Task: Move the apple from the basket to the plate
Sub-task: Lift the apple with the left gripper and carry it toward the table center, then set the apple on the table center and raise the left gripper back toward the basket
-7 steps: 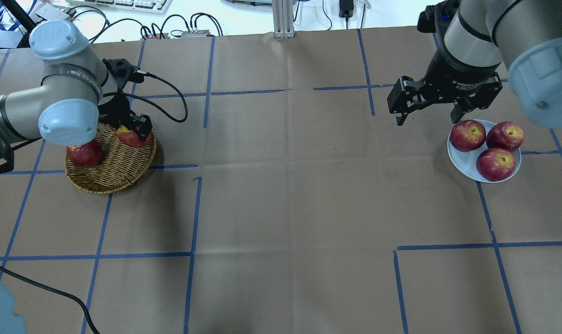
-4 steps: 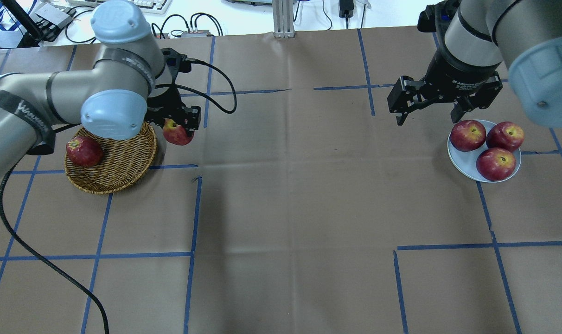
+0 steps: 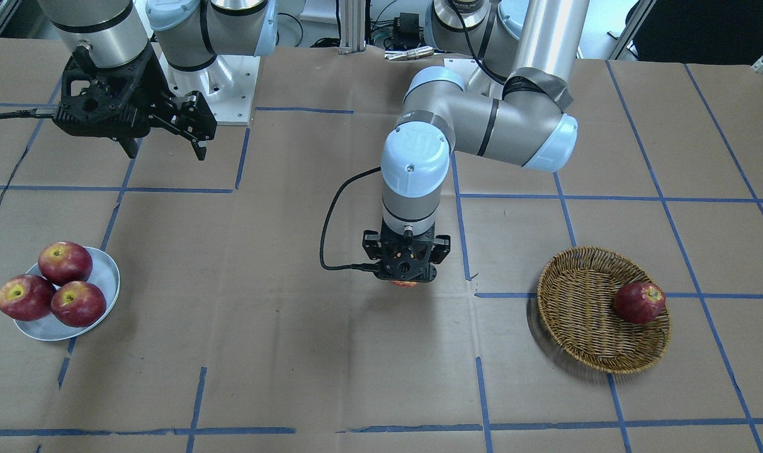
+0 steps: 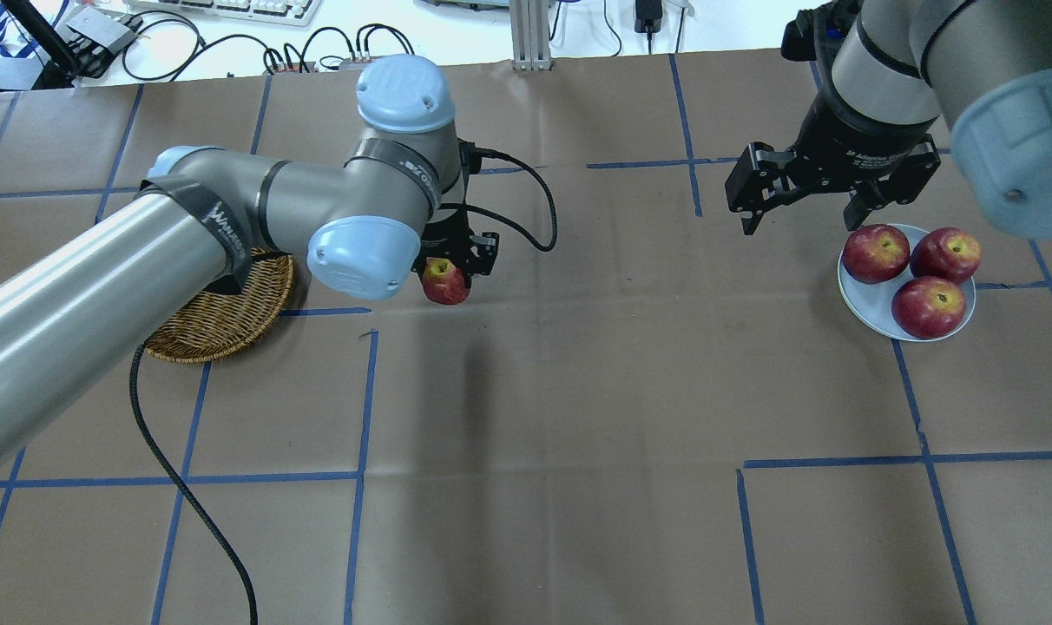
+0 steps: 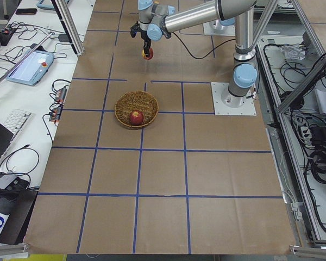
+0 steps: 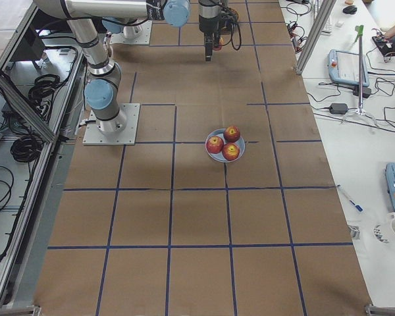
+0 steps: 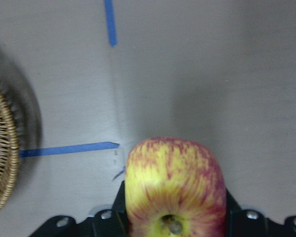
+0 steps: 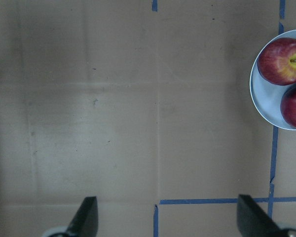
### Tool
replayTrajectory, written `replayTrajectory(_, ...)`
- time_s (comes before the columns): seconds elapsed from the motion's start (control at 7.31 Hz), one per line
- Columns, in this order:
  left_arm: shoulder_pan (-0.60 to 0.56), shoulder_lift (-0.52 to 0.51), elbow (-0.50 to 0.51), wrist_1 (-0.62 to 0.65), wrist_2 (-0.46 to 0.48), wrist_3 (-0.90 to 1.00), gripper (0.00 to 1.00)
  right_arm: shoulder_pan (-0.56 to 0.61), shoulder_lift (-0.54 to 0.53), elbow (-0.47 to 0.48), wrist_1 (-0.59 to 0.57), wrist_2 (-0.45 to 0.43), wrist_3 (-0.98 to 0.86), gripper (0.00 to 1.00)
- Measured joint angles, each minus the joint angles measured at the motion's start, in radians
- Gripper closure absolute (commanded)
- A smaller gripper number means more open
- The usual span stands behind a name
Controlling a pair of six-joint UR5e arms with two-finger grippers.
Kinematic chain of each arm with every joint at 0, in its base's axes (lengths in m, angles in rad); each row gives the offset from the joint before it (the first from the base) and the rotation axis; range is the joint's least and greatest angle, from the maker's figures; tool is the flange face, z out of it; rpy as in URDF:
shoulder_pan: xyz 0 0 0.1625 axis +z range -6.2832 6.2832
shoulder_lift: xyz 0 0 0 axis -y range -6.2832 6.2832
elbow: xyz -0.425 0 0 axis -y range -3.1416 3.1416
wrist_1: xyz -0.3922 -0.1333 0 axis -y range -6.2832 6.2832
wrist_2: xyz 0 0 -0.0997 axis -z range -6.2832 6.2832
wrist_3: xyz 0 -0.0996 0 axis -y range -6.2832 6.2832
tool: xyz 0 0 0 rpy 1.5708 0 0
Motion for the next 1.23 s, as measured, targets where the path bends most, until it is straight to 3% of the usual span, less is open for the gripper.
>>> replayTrajectory(0.55,-0.106,-0.114,0.070,0.055,-0.021,-0.113,0.39,0.000,0.000,0.001,0.000,0.000,0.000,0.00)
replayTrajectory(1.09,-0.117,-0.162,0.087,0.058,-0.058,-0.119,0.35,0.000,0.000,0.001,0.000,0.000,0.000,0.00)
replayTrajectory(1.23,-0.117,-0.168,0.088,0.058,-0.057,-0.119,0.01,0.000,0.000,0.001,0.000,0.000,0.000,0.00)
